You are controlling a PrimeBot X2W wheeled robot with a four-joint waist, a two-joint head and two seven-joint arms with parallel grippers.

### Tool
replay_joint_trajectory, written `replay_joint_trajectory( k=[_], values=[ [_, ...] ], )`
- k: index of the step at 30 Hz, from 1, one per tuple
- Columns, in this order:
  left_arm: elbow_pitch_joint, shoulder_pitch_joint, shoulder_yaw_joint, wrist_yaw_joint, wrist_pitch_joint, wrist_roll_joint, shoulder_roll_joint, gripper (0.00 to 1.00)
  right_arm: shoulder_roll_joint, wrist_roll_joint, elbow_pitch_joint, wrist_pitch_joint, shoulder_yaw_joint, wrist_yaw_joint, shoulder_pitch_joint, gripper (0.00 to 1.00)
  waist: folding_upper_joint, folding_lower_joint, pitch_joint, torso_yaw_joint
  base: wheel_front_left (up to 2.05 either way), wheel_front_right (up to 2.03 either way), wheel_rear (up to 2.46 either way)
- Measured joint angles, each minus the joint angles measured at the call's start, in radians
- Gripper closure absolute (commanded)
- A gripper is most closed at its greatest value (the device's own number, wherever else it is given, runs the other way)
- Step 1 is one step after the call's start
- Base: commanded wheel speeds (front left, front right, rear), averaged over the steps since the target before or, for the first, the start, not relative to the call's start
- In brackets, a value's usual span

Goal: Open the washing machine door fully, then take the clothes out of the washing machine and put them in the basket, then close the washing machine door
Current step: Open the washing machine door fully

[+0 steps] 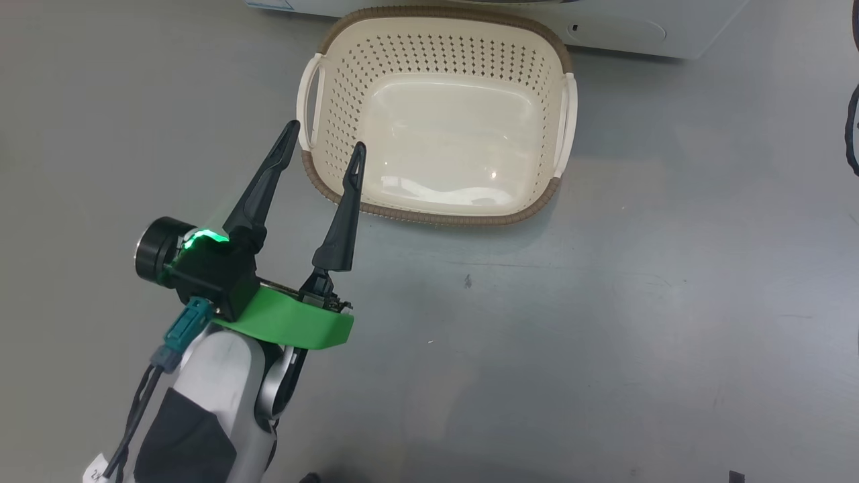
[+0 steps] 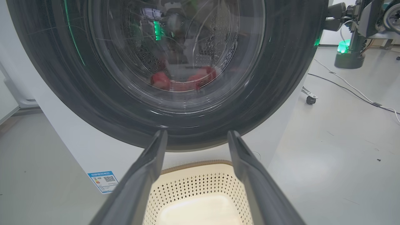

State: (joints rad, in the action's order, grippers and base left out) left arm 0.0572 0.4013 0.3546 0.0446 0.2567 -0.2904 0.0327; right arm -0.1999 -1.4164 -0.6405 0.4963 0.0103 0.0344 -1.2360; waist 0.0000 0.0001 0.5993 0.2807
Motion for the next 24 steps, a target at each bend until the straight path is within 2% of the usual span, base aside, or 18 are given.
replay_joint_trajectory(
  k=[14,24],
  values=[
    [0.01,0.013,0.0,-0.014,0.0,-0.007,0.0,0.0,-0.007,-0.06,-0.061,0.116,0.011,0.043,-0.001,1.0,0.0,0.0,-0.016,-0.021,0.0,0.0,0.0],
    [0.033,0.013,0.001,-0.015,0.0,-0.005,-0.001,0.0,0.013,-0.096,-0.083,0.172,0.015,0.07,0.052,1.0,0.0,0.0,-0.051,-0.045,0.0,0.0,0.0]
  ],
)
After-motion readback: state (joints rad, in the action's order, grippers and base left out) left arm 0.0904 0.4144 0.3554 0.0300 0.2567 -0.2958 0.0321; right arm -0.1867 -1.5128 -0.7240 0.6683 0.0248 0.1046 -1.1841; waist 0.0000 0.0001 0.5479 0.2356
